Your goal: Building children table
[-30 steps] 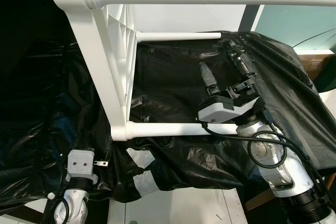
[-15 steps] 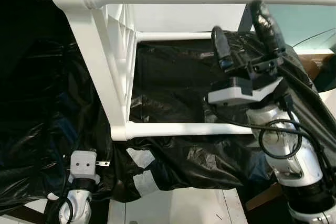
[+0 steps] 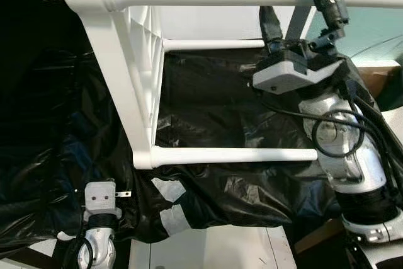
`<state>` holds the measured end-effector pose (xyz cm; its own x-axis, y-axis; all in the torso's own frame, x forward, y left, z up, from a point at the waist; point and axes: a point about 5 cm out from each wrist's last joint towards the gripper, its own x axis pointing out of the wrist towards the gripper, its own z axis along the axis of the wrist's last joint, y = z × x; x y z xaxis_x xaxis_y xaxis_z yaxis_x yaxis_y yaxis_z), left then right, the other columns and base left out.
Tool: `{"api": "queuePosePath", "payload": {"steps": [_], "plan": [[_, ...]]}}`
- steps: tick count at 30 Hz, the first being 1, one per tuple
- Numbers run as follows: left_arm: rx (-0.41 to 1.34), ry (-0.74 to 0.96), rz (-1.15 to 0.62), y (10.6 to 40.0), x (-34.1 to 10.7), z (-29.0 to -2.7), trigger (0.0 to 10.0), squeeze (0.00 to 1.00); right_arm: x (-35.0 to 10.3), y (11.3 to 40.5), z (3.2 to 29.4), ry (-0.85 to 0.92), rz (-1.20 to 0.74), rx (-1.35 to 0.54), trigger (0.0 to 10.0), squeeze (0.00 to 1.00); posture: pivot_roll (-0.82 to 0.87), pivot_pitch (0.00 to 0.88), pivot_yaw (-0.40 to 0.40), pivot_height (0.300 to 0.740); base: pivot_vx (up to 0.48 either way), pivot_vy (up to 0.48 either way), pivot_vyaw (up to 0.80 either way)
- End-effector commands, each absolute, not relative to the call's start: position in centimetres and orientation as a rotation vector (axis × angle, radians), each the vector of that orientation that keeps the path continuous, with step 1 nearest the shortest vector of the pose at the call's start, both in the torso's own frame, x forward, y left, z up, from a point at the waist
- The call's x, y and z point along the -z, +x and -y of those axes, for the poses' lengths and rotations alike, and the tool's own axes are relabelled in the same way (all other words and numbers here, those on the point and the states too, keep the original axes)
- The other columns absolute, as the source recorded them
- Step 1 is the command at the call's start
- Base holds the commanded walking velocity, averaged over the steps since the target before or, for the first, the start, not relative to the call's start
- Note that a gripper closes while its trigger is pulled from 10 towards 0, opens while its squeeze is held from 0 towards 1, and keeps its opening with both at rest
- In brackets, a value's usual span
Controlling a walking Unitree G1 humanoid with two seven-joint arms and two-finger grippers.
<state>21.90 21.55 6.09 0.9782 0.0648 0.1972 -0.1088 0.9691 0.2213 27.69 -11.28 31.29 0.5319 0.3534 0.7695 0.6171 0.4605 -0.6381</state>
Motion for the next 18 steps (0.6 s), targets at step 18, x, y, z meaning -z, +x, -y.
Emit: {"api": "queuePosePath", "payload": {"steps": [18], "plan": [[-0.091, 0.234, 0.157, 21.4, -4.7, -20.1, 10.0, 0.00, -32.7, 29.7, 8.9, -1.160, 1.093, -0.030, 7.3, 0.00, 0.08, 0.000, -0.047, 0.740, 0.000, 0.000, 0.00]]}}
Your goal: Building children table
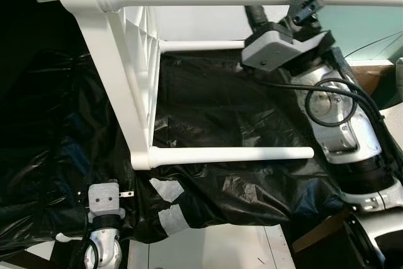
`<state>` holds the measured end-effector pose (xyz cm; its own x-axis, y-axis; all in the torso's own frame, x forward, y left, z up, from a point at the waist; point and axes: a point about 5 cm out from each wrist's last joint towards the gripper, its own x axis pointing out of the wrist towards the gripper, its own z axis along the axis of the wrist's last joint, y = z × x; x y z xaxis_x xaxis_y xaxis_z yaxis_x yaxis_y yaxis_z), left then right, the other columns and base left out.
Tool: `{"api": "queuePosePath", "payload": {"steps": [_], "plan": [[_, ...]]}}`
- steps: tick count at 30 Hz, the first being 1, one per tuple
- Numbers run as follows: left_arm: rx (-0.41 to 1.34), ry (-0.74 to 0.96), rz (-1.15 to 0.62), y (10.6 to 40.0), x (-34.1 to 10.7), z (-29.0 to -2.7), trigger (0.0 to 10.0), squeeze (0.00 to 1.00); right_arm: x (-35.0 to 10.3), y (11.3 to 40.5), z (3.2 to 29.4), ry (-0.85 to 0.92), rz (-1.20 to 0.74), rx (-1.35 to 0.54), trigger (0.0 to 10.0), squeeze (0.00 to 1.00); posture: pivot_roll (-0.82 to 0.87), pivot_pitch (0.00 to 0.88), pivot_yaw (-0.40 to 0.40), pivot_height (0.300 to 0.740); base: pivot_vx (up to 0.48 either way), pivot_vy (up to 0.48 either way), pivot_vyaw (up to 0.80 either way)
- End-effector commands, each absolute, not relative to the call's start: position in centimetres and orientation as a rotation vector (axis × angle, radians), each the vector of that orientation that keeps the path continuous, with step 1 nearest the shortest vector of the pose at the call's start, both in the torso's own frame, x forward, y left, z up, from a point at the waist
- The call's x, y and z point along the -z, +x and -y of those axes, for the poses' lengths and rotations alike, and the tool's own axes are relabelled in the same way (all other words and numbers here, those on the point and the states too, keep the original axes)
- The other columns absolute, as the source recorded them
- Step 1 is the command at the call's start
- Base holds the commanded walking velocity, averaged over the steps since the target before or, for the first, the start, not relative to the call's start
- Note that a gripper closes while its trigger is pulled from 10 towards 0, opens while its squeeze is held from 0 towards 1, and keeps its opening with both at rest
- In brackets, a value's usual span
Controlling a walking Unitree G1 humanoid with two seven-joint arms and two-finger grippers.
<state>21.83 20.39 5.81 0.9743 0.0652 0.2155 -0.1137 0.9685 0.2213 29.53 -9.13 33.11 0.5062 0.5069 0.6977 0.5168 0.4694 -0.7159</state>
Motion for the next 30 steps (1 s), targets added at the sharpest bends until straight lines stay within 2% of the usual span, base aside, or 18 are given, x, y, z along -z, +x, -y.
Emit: {"api": "queuePosePath", "payload": {"steps": [1, 2, 8, 12, 16, 21, 22, 25, 27, 30], "plan": [[-0.090, 0.233, 0.158, 21.4, -4.7, -20.0, 10.0, 0.00, -32.7, 30.0, 8.8, -1.163, 1.087, -0.049, 3.0, 0.00, 0.09, 0.000, -0.048, 0.740, 0.000, 0.000, 0.00], [-0.088, 0.232, 0.160, 21.5, -4.7, -19.9, 10.0, 0.00, -32.7, 30.2, 8.7, -1.161, 1.078, -0.068, 0.0, 0.00, 0.08, 0.000, -0.048, 0.740, 0.000, 0.000, 0.00], [-0.080, 0.235, 0.166, 21.4, -4.8, -19.7, 10.0, 0.00, -32.8, 30.8, 9.1, -1.147, 1.040, -0.081, 0.0, 0.00, 0.09, 0.000, -0.049, 0.740, 0.000, 0.000, 0.00], [-0.077, 0.237, 0.164, 21.2, -4.7, -19.5, 10.0, 0.00, -32.4, 31.0, 10.4, -1.084, 0.967, -0.006, 0.0, 0.00, 0.08, 0.000, -0.045, 0.740, 0.000, 0.000, 0.00], [-0.067, 0.238, 0.166, 21.2, -4.7, -19.3, 10.0, 0.00, -32.1, 31.2, 11.9, -0.974, 0.892, 0.082, 0.0, 0.00, 0.07, 0.000, -0.043, 0.740, 0.000, 0.000, 0.00], [-0.049, 0.237, 0.169, 21.4, -4.8, -19.1, 10.0, 0.00, -30.9, 31.8, 14.3, -0.748, 0.738, 0.171, 0.0, 0.00, 0.06, 0.000, -0.032, 0.740, 0.000, 0.000, 0.00], [-0.049, 0.237, 0.169, 21.4, -4.8, -19.1, 10.0, 0.00, -30.9, 31.8, 14.3, -0.748, 0.738, 0.171, 0.0, 0.00, 0.06, 0.000, -0.032, 0.740, 0.000, 0.000, 0.00], [-0.036, 0.236, 0.169, 21.6, -4.8, -18.9, 10.0, 0.00, -31.0, 32.3, 16.6, -0.572, 0.664, 0.274, 0.0, 0.00, 0.05, 0.000, -0.026, 0.740, 0.000, 0.000, 0.00], [-0.036, 0.236, 0.169, 21.6, -4.8, -18.9, 10.0, 0.00, -31.0, 32.3, 16.6, -0.572, 0.664, 0.274, 0.0, 0.00, 0.05, 0.000, -0.026, 0.740, 0.000, 0.000, 0.00], [-0.029, 0.234, 0.171, 21.6, -4.8, -18.6, 10.0, 0.00, -31.0, 32.6, 18.5, -0.422, 0.607, 0.352, 0.0, 0.00, 0.05, 0.000, -0.025, 0.740, 0.000, 0.000, 0.00]]}}
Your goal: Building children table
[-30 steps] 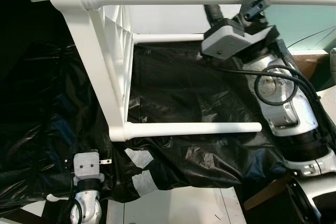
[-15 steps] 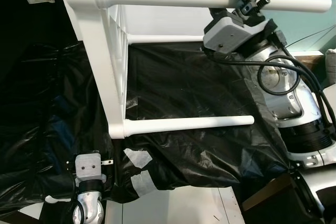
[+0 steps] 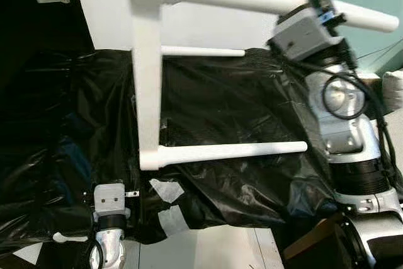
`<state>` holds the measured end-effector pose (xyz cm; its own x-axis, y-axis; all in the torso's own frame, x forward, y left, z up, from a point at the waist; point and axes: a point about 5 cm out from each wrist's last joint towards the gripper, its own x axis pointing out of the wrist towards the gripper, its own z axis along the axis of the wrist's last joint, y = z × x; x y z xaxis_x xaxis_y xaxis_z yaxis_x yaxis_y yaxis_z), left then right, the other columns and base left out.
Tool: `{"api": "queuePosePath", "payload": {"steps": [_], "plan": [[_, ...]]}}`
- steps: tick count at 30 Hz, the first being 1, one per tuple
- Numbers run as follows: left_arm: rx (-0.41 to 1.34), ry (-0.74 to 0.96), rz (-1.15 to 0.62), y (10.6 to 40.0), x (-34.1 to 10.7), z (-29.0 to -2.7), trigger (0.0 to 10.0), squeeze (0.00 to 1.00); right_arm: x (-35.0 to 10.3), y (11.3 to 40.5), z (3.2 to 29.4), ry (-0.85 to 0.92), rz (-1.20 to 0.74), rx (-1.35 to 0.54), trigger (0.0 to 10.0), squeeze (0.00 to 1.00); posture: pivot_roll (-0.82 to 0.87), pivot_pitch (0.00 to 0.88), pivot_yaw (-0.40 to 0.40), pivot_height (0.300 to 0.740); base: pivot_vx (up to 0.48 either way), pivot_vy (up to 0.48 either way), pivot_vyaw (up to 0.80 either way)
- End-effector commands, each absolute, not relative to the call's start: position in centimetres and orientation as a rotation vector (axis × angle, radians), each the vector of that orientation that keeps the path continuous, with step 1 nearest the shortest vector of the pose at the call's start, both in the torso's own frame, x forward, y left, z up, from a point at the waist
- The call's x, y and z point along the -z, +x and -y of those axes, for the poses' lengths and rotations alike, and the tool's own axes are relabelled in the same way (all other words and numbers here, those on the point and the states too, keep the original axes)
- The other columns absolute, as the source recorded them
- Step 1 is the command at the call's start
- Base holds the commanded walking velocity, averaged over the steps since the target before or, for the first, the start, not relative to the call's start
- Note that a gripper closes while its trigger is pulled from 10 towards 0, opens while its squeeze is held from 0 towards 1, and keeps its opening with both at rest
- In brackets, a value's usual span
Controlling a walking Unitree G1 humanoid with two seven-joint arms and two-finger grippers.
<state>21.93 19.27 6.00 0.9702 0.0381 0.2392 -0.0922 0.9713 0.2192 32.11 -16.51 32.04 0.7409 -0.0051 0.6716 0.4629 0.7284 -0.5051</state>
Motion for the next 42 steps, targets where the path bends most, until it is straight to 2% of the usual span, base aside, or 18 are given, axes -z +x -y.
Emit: {"api": "queuePosePath", "payload": {"steps": [1, 5, 19, 20, 23, 24, 29, 30, 31, 32, 40, 41, 42], "plan": [[-0.028, 0.234, 0.172, 21.6, -4.8, -18.5, 10.0, 0.00, -31.1, 32.6, 19.3, -0.376, 0.593, 0.389, 0.0, 0.00, 0.05, 0.000, -0.027, 0.740, 0.000, 0.000, 0.00], [-0.027, 0.231, 0.170, 21.5, -4.8, -18.4, 10.0, 0.00, -31.4, 32.4, 20.4, -0.346, 0.589, 0.458, 0.0, 0.00, 0.05, 0.000, -0.029, 0.740, 0.000, 0.000, 0.00], [-0.019, 0.230, 0.162, 21.1, -4.6, -18.2, 10.0, 0.00, -31.3, 32.7, 19.8, -0.420, 0.558, 0.455, 0.0, 0.00, 0.06, 0.000, -0.032, 0.740, 0.000, 0.000, 0.00], [-0.019, 0.231, 0.161, 21.1, -4.6, -18.2, 10.0, 0.00, -31.1, 32.8, 19.7, -0.437, 0.543, 0.446, 8.3, 0.00, 0.06, 0.000, -0.032, 0.740, 0.000, 0.000, 0.00], [-0.018, 0.231, 0.160, 21.1, -4.6, -18.2, 10.0, 0.00, -30.9, 32.9, 19.7, -0.452, 0.527, 0.438, 8.3, 0.00, 0.06, 0.000, -0.032, 0.740, 0.000, 0.000, 0.00], [-0.018, 0.231, 0.160, 21.1, -4.6, -18.2, 10.0, 0.00, -30.6, 33.0, 19.4, -0.485, 0.510, 0.425, 10.0, 0.00, 0.06, 0.000, -0.029, 0.740, 0.000, 0.000, 0.00], [-0.016, 0.232, 0.158, 21.0, -4.6, -18.3, 10.0, 0.00, -29.0, 32.9, 18.4, -0.606, 0.465, 0.362, 10.0, 0.00, 0.06, 0.000, -0.026, 0.740, 0.000, 0.000, 0.00], [-0.015, 0.233, 0.158, 21.0, -4.6, -18.3, 10.0, 0.00, -28.5, 32.7, 18.1, -0.619, 0.455, 0.351, 10.0, 0.82, 0.06, 0.000, -0.024, 0.740, 0.000, 0.000, 0.00], [-0.015, 0.233, 0.158, 21.0, -4.6, -18.3, 10.0, 0.00, -28.5, 32.7, 18.1, -0.619, 0.455, 0.351, 10.0, 0.82, 0.06, 0.000, -0.024, 0.740, 0.000, 0.000, 0.00], [-0.014, 0.234, 0.158, 21.1, -4.6, -18.3, 10.0, 0.00, -28.0, 32.4, 17.9, -0.619, 0.445, 0.340, 10.0, 1.00, 0.05, 0.000, -0.022, 0.740, 0.000, 0.000, 0.00], [-0.007, 0.235, 0.159, 21.3, -4.7, -18.3, 10.0, 0.00, -26.4, 31.3, 17.4, -0.586, 0.391, 0.300, 10.0, 1.00, 0.05, 0.000, -0.012, 0.740, 0.000, 0.000, 0.00], [-0.006, 0.235, 0.161, 21.4, -4.8, -18.3, 10.0, 0.00, -26.0, 31.0, 17.4, -0.605, 0.371, 0.287, 10.0, 0.00, 0.05, 0.000, -0.011, 0.740, 0.000, 0.000, 0.00], [-0.005, 0.234, 0.162, 21.4, -4.8, -18.3, 10.0, 0.00, -25.8, 30.7, 17.3, -0.618, 0.357, 0.278, 10.0, 0.00, 0.05, 0.000, -0.011, 0.740, 0.000, 0.000, 0.00]]}}
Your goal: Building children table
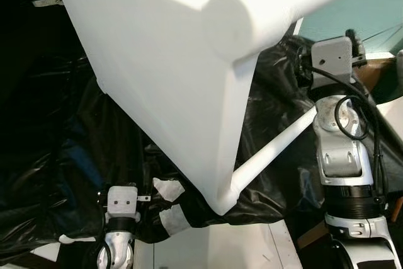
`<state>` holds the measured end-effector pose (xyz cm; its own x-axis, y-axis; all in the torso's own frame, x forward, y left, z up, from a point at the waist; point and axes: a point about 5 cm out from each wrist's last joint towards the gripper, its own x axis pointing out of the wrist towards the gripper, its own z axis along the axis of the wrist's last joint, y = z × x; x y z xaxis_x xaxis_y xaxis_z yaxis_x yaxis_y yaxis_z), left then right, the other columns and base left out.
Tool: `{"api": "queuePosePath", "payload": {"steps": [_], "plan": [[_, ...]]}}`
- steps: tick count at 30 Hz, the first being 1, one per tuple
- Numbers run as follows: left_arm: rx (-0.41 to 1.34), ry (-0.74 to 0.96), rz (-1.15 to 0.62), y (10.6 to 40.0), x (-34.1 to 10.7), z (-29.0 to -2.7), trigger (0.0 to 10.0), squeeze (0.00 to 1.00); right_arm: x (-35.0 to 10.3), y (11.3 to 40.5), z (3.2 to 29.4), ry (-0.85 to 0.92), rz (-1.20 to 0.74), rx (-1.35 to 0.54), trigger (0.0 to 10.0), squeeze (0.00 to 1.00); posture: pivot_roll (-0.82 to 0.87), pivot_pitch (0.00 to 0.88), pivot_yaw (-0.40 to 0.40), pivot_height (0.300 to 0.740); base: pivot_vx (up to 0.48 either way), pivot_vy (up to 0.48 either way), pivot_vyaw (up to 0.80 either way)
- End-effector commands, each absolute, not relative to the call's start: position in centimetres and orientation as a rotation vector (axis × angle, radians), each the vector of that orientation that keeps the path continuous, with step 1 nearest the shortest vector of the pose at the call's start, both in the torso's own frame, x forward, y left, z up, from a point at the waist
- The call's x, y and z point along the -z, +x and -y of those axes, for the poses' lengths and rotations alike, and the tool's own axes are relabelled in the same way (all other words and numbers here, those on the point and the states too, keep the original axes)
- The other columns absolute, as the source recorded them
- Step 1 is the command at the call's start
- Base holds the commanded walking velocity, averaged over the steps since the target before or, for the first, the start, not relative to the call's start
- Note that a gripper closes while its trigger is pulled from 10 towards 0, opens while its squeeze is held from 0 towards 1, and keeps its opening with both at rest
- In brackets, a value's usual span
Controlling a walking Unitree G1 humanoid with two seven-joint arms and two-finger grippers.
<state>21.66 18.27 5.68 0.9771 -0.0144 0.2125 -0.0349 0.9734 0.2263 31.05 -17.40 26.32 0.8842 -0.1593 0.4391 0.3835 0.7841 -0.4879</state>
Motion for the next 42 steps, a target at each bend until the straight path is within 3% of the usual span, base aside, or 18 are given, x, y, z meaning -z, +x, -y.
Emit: {"api": "queuePosePath", "payload": {"steps": [1, 11, 14, 16, 17, 18, 19, 21, 22, 23, 27, 28, 36, 37, 38, 42], "plan": [[-0.005, 0.234, 0.162, 21.4, -4.8, -18.3, 10.0, 0.00, -25.8, 30.7, 17.3, -0.618, 0.357, 0.278, 10.0, 0.00, 0.05, 0.000, -0.011, 0.740, 0.000, 0.000, 0.00], [0.003, 0.226, 0.165, 21.3, -4.9, -18.0, 10.0, 0.00, -21.6, 29.1, 18.4, -0.716, 0.182, 0.191, 10.0, 0.00, 0.04, 0.000, -0.009, 0.740, 0.000, 0.000, 0.00], [-0.003, 0.227, 0.166, 21.2, -5.0, -18.2, 10.0, 0.00, -19.4, 27.7, 15.7, -0.518, 0.095, -0.097, 10.0, 0.00, 0.04, 0.000, -0.006, 0.740, 0.000, 0.000, 0.00], [-0.003, 0.227, 0.166, 21.2, -5.0, -18.2, 10.0, 0.00, -19.4, 27.7, 15.7, -0.518, 0.095, -0.097, 10.0, 0.00, 0.04, 0.000, -0.006, 0.740, 0.000, 0.000, 0.00], [-0.016, 0.231, 0.164, 21.1, -5.0, -18.5, 10.0, 0.00, -18.8, 26.9, 13.9, -0.420, 0.080, -0.241, 6.7, 0.00, 0.05, 0.000, -0.006, 0.740, 0.000, 0.000, 0.00], [-0.016, 0.231, 0.164, 21.1, -5.0, -18.5, 10.0, 0.00, -18.8, 26.9, 13.9, -0.420, 0.080, -0.241, 6.7, 0.00, 0.05, 0.000, -0.006, 0.740, 0.000, 0.000, 0.00], [-0.023, 0.234, 0.162, 21.0, -5.0, -18.7, 10.0, 0.00, -18.5, 26.6, 13.3, -0.376, 0.070, -0.287, 3.7, 0.00, 0.05, 0.000, -0.005, 0.740, 0.000, 0.000, 0.00], [-0.028, 0.236, 0.161, 21.0, -5.0, -18.8, 10.0, 0.00, -18.3, 26.5, 12.9, -0.346, 0.063, -0.317, 3.7, 0.00, 0.05, 0.000, -0.004, 0.740, 0.000, 0.000, 0.00], [-0.036, 0.240, 0.161, 20.9, -5.1, -19.1, 10.0, 0.00, -18.0, 26.2, 12.5, -0.303, 0.048, -0.367, 0.3, 0.00, 0.05, 0.000, -0.003, 0.740, 0.000, 0.000, 0.00], [-0.063, 0.240, 0.177, 20.7, -5.7, -19.7, 10.0, 0.00, -17.6, 25.7, 12.0, -0.258, 0.030, -0.442, 2.9, 0.00, 0.06, 0.000, -0.004, 0.740, 0.000, 0.000, 0.00], [-0.075, 0.238, 0.186, 20.6, -6.0, -20.0, 10.0, 0.00, -17.5, 25.5, 11.9, -0.249, 0.025, -0.462, 2.9, 0.00, 0.06, 0.000, -0.004, 0.740, 0.000, 0.000, 0.00], [-0.086, 0.233, 0.194, 20.5, -6.4, -20.3, 10.0, 0.00, -17.4, 25.4, 12.0, -0.253, 0.023, -0.467, 10.0, 0.00, 0.07, 0.000, -0.004, 0.740, 0.000, 0.000, 0.00], [-0.012, 0.241, 0.159, 18.8, -6.3, -20.9, 10.0, 0.00, -17.2, 24.8, 13.7, -0.265, 0.005, -0.444, 10.0, 0.00, 0.09, 0.000, -0.011, 0.740, 0.000, 0.000, 0.00], [-0.022, 0.251, 0.147, 18.6, -6.0, -21.2, 10.0, 0.00, -17.3, 24.3, 14.1, -0.256, 0.009, -0.450, 10.0, 0.87, 0.09, 0.000, -0.013, 0.740, 0.000, 0.000, 0.00], [-0.031, 0.258, 0.139, 18.6, -5.8, -21.4, 10.0, 0.00, -17.6, 23.6, 14.6, -0.229, 0.011, -0.469, 10.0, 1.00, 0.10, 0.000, -0.013, 0.740, 0.000, 0.000, 0.00], [-0.035, 0.264, 0.128, 18.6, -5.4, -21.4, 10.0, 0.00, -18.1, 22.2, 15.5, -0.164, 0.011, -0.504, 10.0, 1.00, 0.08, 0.000, -0.008, 0.740, 0.000, 0.000, 0.00]]}}
